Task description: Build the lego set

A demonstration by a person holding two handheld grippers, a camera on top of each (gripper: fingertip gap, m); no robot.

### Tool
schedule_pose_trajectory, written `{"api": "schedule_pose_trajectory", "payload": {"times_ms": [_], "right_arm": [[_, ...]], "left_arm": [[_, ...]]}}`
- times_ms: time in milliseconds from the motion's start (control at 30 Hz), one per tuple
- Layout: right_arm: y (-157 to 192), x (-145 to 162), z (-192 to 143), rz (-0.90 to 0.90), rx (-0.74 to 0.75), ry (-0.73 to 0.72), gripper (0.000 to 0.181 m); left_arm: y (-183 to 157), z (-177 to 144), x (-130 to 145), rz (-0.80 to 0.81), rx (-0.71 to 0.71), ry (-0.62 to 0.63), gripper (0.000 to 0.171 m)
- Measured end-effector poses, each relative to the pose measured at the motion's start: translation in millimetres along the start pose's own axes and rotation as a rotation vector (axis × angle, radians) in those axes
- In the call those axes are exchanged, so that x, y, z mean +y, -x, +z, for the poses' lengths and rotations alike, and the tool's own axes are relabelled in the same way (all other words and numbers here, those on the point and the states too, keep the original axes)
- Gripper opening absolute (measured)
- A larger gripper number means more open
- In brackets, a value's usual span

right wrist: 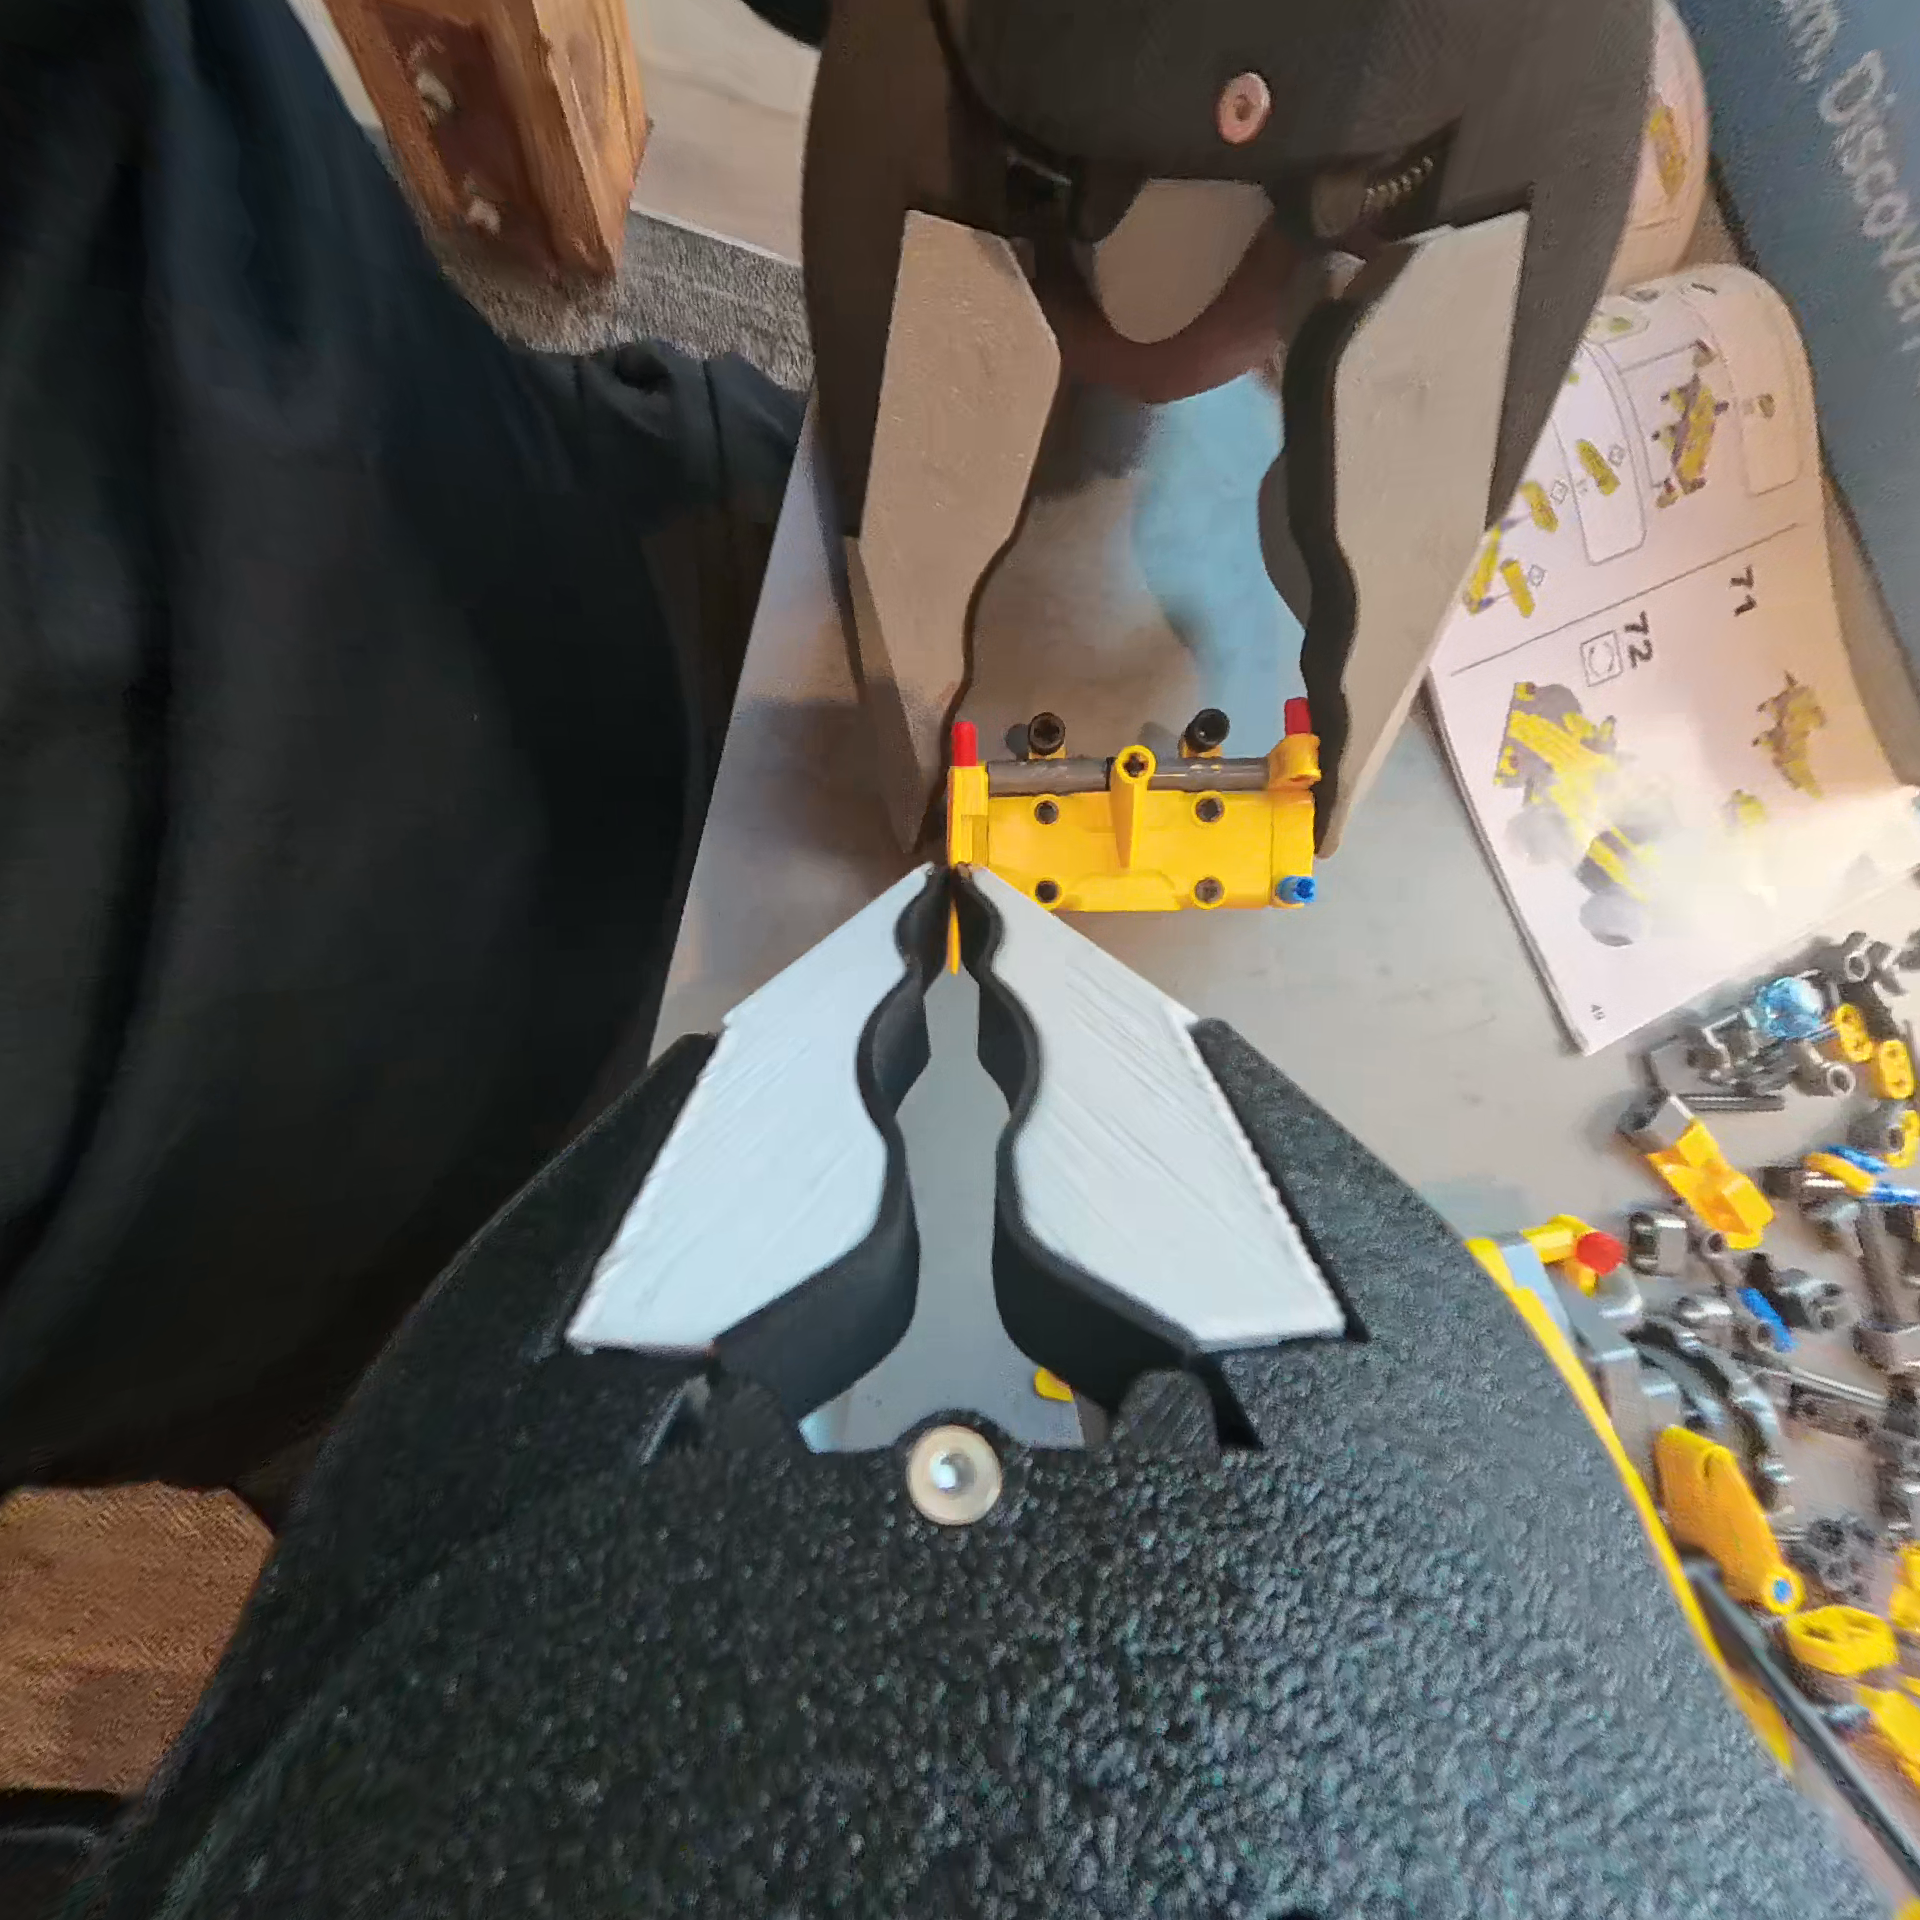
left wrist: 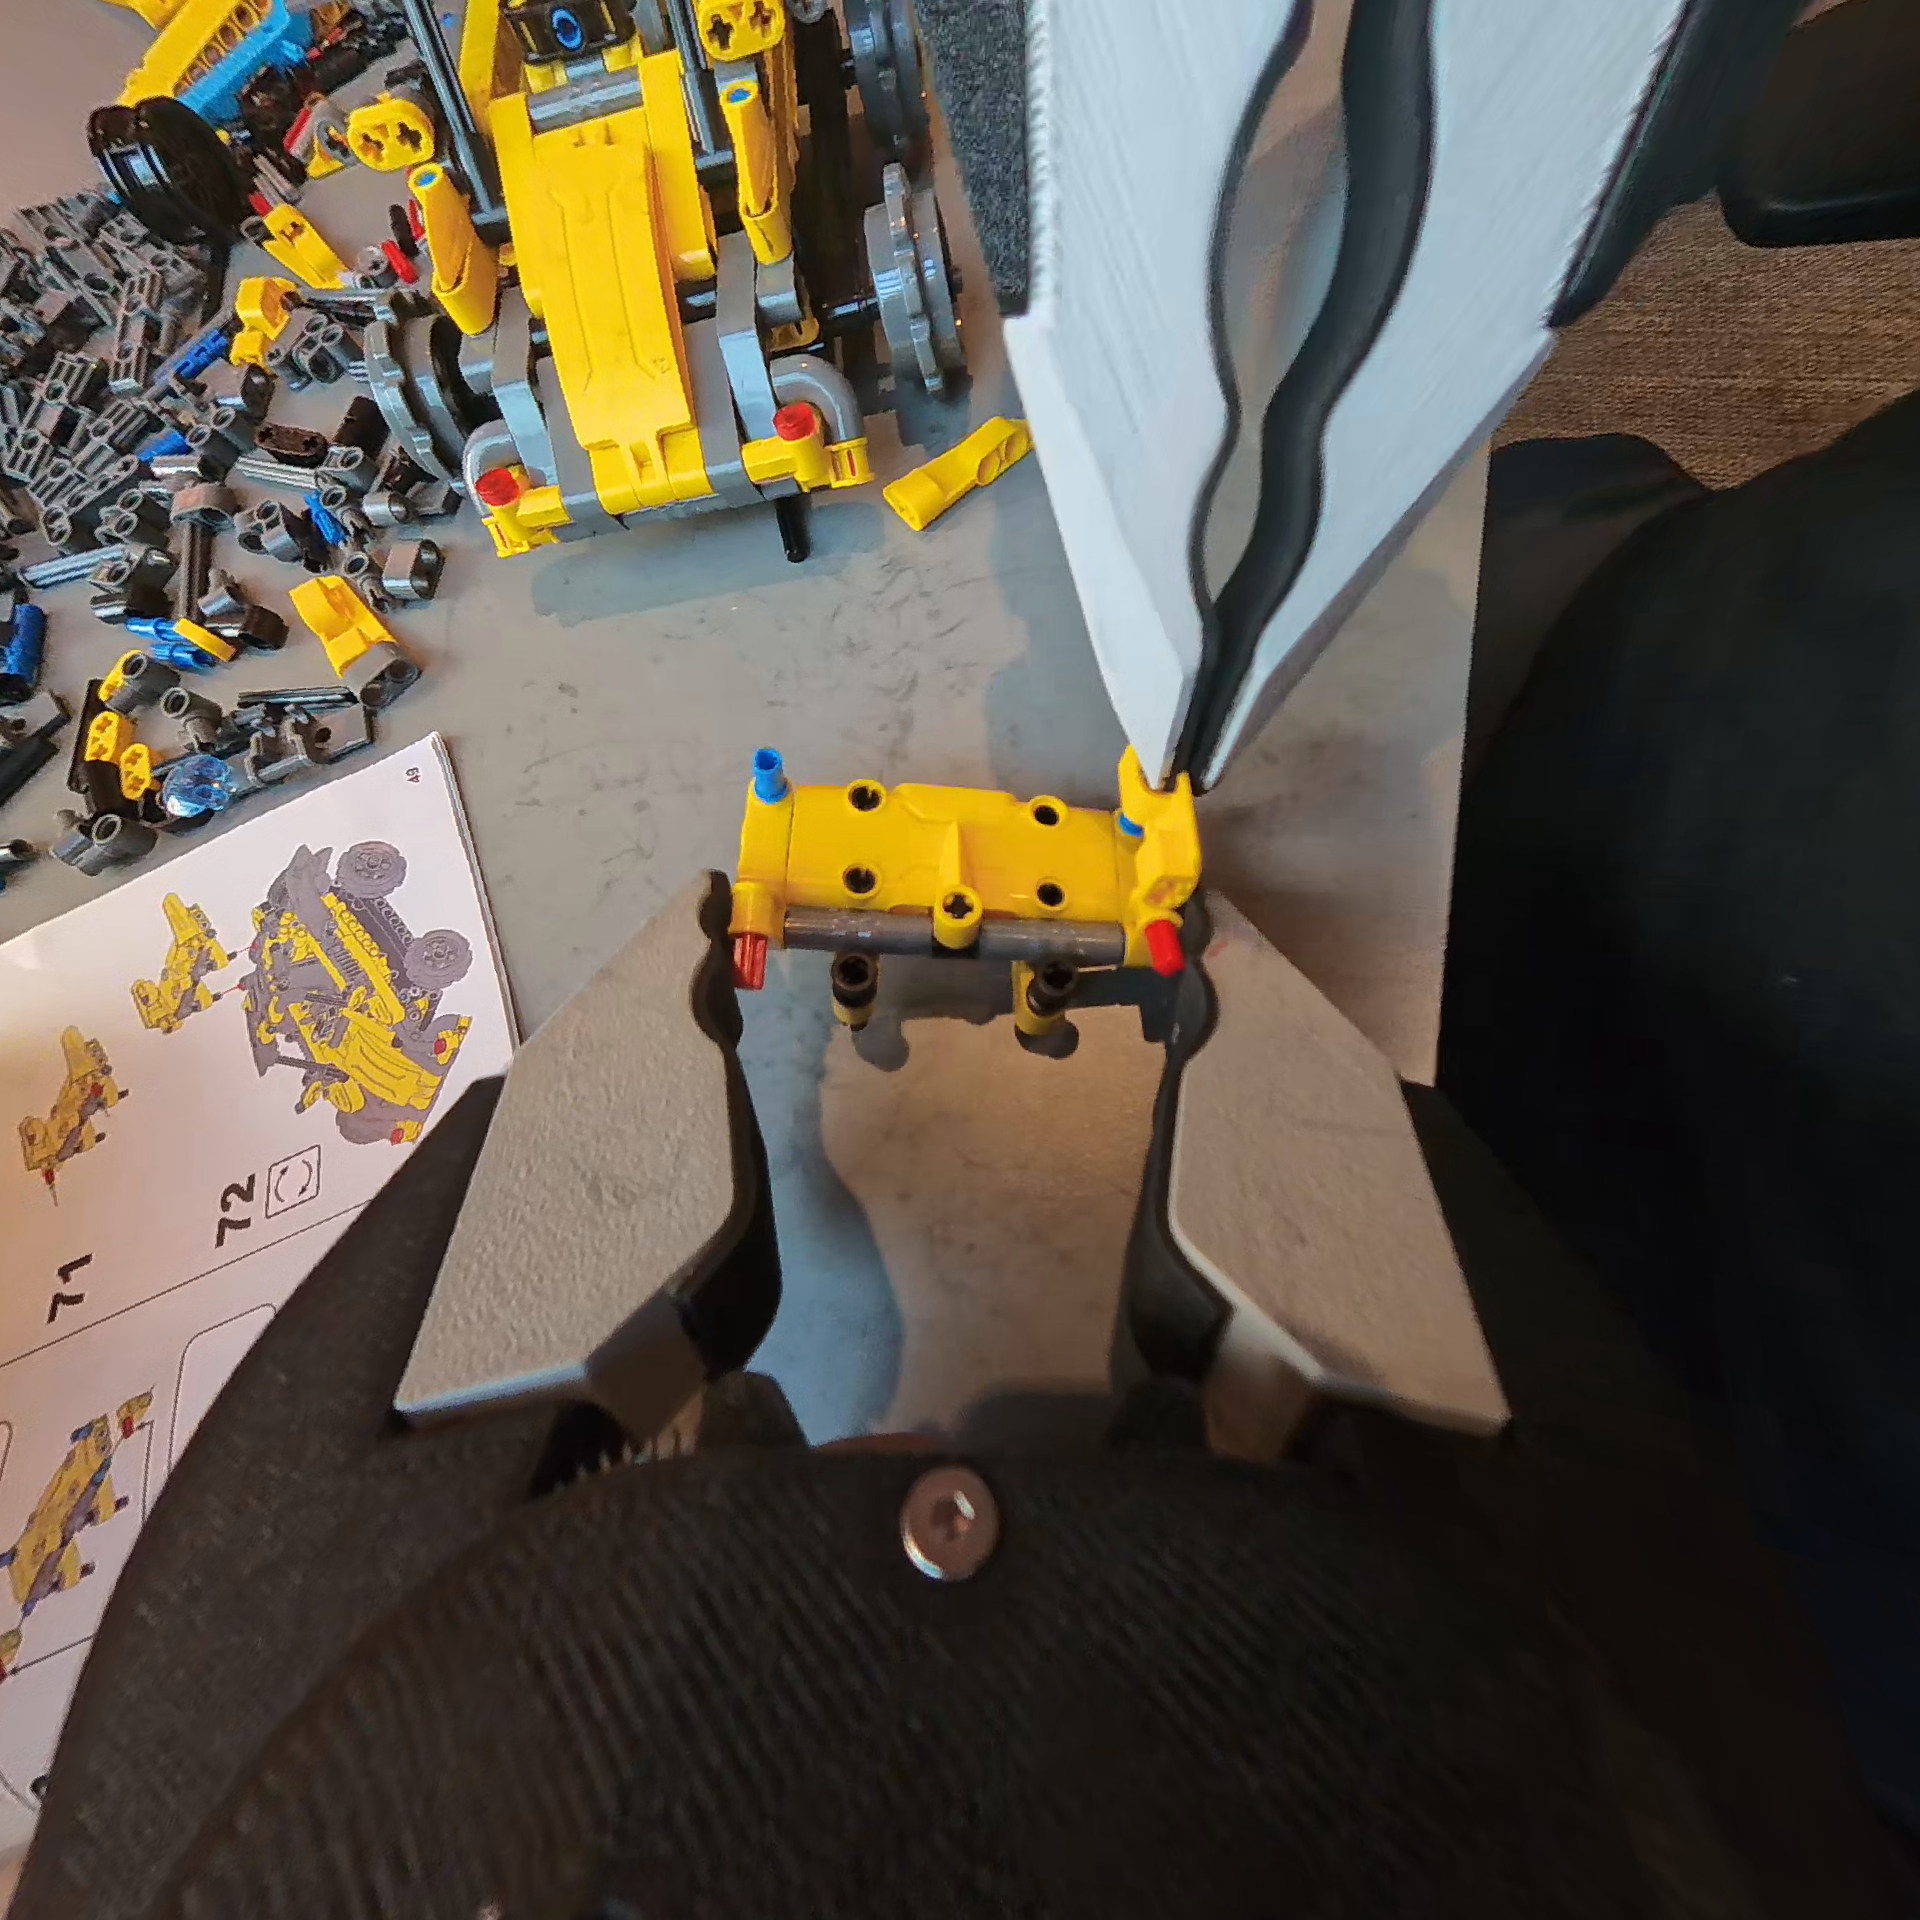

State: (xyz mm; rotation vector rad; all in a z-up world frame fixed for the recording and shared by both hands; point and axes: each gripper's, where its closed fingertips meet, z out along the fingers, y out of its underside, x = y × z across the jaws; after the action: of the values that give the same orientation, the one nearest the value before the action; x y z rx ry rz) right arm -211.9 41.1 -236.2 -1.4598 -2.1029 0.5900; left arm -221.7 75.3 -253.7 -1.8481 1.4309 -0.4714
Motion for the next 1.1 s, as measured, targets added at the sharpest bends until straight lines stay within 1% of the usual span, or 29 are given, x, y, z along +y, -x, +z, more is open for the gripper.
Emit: {"api": "schedule_pose_trajectory", "payload": {"times_ms": [67, 167, 300, 367, 533, 600, 767, 867, 933, 1100], "right_arm": [[-2.1, 0.1, -0.5, -0.003, 0.035, 0.004, 0.001], [-3.4, -0.5, -1.6, -0.175, 0.165, 0.061, 0.002], [-4.7, -0.8, -1.5, -0.208, 0.218, 0.088, 0.001], [-4.4, -0.6, -1.5, -0.193, 0.205, 0.072, 0.002], [-4.1, -1.2, -1.9, 0.032, 0.068, -0.076, 0.001], [-2.6, -1.4, -0.8, 0.093, 0.019, -0.106, 0.001], [-3.4, -0.1, 0.2, 0.068, -0.015, -0.098, 0.002], [-4.8, -2.1, 0.8, 0.142, -0.055, -0.071, 0.002], [-5.8, -3.5, -0.7, 0.188, -0.073, -0.097, 0.001], [-8.1, -4.2, -3.9, 0.193, -0.032, -0.142, 0.001]], "left_arm": [[1.3, 0.2, 0.5, -0.010, -0.003, 0.004, 0.082], [1.7, 0.5, 1.5, -0.030, 0.011, 0.008, 0.082], [2.2, 0.6, 2.1, -0.035, 0.011, 0.012, 0.082], [2.2, 0.5, 2.0, -0.031, 0.008, 0.011, 0.082], [2.0, 0.2, 1.4, -0.025, 0.006, 0.007, 0.082], [1.9, 0.2, 0.6, -0.012, -0.001, 0.004, 0.082], [3.7, 0.0, 0.3, -0.010, -0.014, 0.002, 0.082], [4.5, 0.0, 0.5, -0.012, -0.019, 0.003, 0.082], [4.4, 0.5, 1.4, -0.030, -0.004, 0.009, 0.082], [2.8, 2.1, 3.6, -0.093, 0.068, 0.026, 0.082]]}}
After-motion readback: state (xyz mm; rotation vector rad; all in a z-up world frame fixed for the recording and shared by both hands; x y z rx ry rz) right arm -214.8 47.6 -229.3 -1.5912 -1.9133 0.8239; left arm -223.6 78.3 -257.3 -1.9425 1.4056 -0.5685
